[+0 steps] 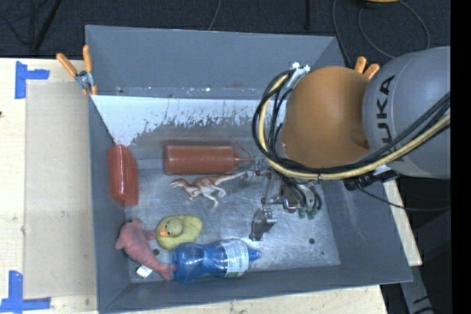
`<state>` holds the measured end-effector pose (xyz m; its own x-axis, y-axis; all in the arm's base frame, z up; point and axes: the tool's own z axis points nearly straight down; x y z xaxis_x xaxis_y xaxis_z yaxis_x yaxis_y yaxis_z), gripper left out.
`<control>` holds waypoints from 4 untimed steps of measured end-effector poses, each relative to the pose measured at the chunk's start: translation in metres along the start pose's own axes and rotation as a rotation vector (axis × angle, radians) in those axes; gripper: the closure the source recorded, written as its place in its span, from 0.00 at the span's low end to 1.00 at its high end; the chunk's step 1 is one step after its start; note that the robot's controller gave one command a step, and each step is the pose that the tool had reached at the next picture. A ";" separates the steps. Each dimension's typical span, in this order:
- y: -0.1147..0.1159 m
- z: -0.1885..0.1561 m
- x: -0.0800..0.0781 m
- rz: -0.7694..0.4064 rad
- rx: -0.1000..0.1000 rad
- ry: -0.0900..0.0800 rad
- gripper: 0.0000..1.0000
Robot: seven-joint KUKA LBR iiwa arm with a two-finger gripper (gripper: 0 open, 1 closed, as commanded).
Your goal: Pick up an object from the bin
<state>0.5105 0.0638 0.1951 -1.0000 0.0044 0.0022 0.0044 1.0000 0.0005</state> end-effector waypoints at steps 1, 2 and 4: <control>0.000 0.000 0.000 0.000 0.000 0.000 0.00; -0.002 -0.007 0.000 0.068 0.000 0.001 0.00; -0.004 -0.034 0.021 0.206 0.003 0.009 0.00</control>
Offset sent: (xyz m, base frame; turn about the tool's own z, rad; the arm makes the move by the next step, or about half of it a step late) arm 0.0025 -0.0070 0.0284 0.2466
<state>0.4897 0.0598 0.2290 -0.9779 0.2086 0.0107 0.2086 0.9780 -0.0040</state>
